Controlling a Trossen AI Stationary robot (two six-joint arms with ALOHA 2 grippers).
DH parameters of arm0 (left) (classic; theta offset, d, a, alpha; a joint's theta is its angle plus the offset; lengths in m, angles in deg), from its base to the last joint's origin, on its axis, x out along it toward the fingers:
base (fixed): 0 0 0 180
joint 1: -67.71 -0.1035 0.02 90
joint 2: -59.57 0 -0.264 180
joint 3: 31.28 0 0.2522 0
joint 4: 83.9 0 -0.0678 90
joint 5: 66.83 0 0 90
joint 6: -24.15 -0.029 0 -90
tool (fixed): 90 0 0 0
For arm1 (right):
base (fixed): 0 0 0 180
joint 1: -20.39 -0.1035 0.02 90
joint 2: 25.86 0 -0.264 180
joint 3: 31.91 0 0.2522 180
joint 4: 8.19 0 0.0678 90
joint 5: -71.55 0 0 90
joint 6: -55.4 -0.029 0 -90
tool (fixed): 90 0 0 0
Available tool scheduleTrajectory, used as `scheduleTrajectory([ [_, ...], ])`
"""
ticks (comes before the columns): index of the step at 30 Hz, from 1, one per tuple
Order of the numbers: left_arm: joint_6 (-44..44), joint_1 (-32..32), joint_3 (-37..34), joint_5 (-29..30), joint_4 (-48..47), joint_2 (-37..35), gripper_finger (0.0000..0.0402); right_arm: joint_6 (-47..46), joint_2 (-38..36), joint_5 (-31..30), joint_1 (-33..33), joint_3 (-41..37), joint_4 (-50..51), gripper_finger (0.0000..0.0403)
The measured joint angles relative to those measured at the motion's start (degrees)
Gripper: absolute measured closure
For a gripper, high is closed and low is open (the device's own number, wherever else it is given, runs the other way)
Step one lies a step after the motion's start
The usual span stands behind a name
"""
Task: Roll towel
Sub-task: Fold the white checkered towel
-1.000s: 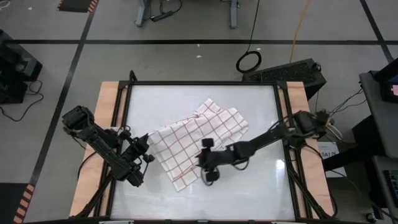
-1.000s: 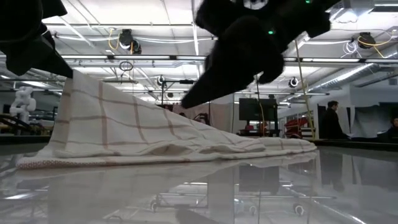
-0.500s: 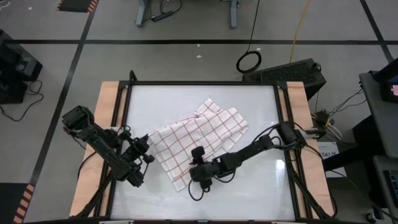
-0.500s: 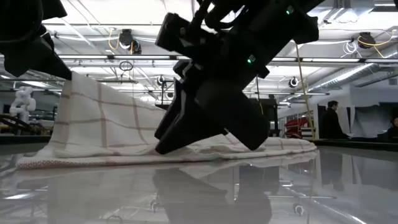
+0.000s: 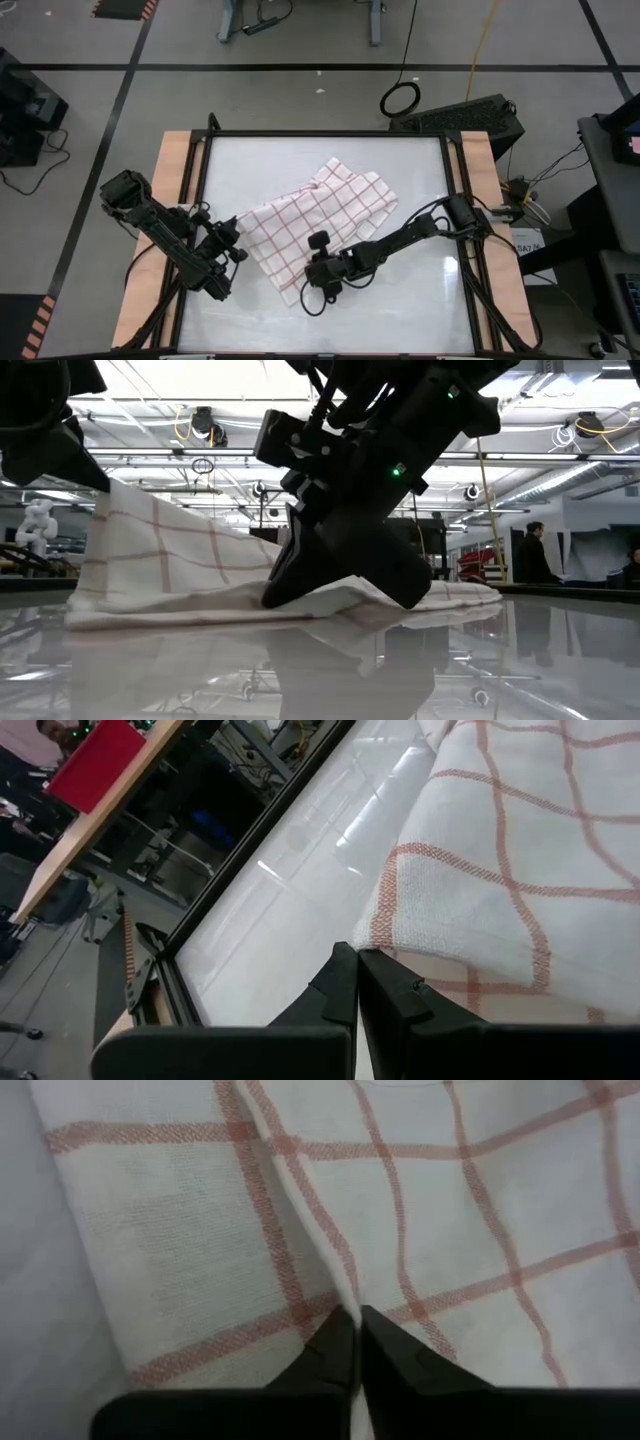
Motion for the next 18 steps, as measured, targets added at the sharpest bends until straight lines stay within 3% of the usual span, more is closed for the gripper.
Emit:
scheduleTrajectory([
  [7,-0.02,0.02,0.00,-0.82,-0.21,0.00,0.0391,-1.47,-0.20,1.37,-0.01,-0.02,-0.52,0.0364],
  [12,-0.29,0.00,0.00,-3.41,-0.50,0.00,0.0391,-1.73,-1.43,1.39,-0.43,-0.07,-0.57,0.0396],
  [18,-4.22,0.02,0.00,-8.08,-0.54,0.00,0.0391,-3.33,-3.84,0.16,-1.72,-0.07,-0.37,0.0398],
])
